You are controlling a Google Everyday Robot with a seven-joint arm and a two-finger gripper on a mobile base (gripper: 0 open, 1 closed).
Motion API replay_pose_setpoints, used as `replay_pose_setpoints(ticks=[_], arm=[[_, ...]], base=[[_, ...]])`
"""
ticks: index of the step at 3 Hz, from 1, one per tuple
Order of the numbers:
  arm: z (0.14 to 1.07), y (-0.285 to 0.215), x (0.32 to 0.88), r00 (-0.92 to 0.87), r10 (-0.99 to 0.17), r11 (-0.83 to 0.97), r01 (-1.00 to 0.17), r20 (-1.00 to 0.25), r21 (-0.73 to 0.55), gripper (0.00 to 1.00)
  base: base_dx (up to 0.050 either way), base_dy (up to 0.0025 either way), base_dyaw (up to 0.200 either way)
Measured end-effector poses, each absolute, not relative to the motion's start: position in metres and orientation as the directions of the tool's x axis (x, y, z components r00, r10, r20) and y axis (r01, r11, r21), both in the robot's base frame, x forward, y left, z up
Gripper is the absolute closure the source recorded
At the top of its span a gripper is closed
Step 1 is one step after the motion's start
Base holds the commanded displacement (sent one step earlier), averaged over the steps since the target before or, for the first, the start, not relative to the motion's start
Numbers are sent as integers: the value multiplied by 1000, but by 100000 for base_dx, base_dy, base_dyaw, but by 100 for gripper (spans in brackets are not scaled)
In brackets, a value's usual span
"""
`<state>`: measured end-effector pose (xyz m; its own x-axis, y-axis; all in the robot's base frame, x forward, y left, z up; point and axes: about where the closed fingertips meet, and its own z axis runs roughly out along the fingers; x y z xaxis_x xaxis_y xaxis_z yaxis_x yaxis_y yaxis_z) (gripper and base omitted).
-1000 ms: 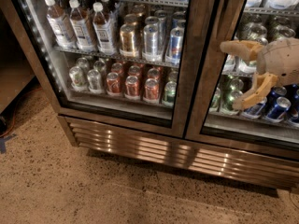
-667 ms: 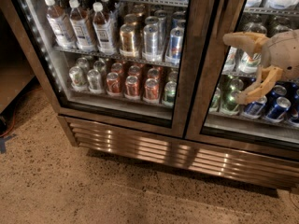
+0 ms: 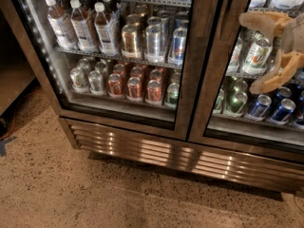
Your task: Open left fridge door
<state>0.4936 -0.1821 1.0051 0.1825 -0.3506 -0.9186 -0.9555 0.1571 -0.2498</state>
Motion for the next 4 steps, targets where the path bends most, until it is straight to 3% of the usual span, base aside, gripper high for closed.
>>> replay_pose_setpoints(ticks=[2,4], arm=[[999,-130,489,223,-420,51,-962,-880,-268,0],[999,-127,489,223,-385,36,-966,-896,-256,0]], base=[[0,0,0],[0,0,0]])
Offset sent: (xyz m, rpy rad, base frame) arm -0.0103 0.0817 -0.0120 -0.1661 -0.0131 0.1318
